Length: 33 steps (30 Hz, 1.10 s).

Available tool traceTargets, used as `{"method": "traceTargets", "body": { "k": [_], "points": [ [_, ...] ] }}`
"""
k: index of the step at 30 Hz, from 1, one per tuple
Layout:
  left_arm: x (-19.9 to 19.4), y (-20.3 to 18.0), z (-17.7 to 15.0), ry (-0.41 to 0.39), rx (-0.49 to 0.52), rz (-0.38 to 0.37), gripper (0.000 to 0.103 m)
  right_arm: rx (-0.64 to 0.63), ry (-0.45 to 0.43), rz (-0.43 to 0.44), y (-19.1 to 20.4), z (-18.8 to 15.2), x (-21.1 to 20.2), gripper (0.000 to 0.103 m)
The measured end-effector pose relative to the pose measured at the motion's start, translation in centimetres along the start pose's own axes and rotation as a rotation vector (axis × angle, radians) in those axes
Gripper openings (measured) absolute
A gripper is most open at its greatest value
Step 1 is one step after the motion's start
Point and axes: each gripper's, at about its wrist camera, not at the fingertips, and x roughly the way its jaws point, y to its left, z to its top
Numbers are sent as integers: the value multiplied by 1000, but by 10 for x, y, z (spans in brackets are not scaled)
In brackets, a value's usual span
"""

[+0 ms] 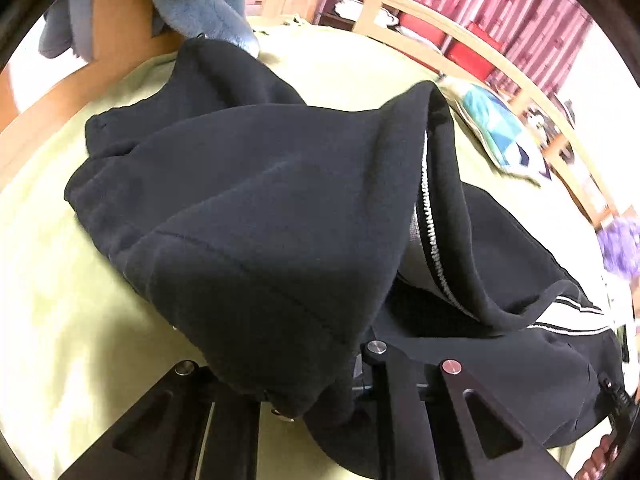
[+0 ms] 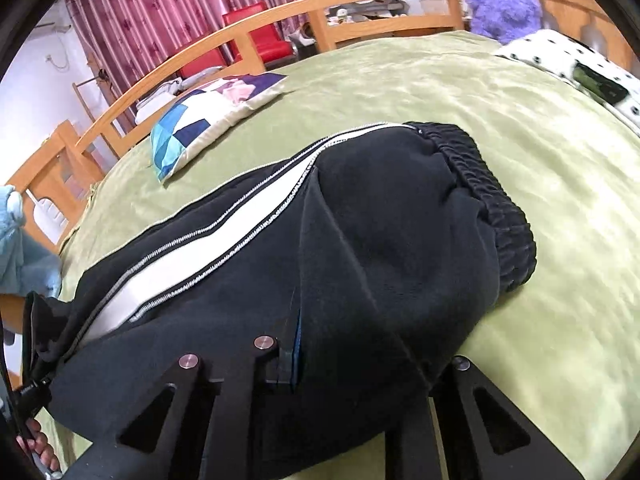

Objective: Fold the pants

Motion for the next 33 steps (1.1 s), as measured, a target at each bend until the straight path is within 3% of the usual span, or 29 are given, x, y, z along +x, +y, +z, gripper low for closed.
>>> {"method": "traceTargets", "body": {
  "k": [9, 12, 15, 17, 19, 24, 27, 30, 33],
  "points": [
    [-88, -11, -111, 69, 60, -106, 15, 18, -3, -85, -92, -67, -115, 16],
    [-99, -15, -131, 89, 113, -117, 19, 71, 4, -97, -121, -78, -136, 19],
    [-101, -13, -128, 119, 150, -75, 33, 110, 92, -92, -140, -89, -137, 29],
    [-112, -1, -125, 123, 135, -115, 37, 95, 110, -103, -140, -97, -142, 31],
    [-126, 9, -126, 114, 126, -140, 44, 54, 117, -127, -137, -105, -151, 40],
    [-163, 32, -132, 58, 137, -132, 48, -1, 66, -194, -128, -110, -187, 43],
    [-179, 44, -127, 5, 142, -108, 53, -24, 20, -209, -121, -106, -201, 54],
    [-180, 44, -118, -5, 151, -111, 56, -72, -20, -226, -104, -99, -207, 56],
    [-172, 31, -117, -15, 180, -97, 56, -86, -29, -189, -87, -94, -205, 58]
  ]
}}
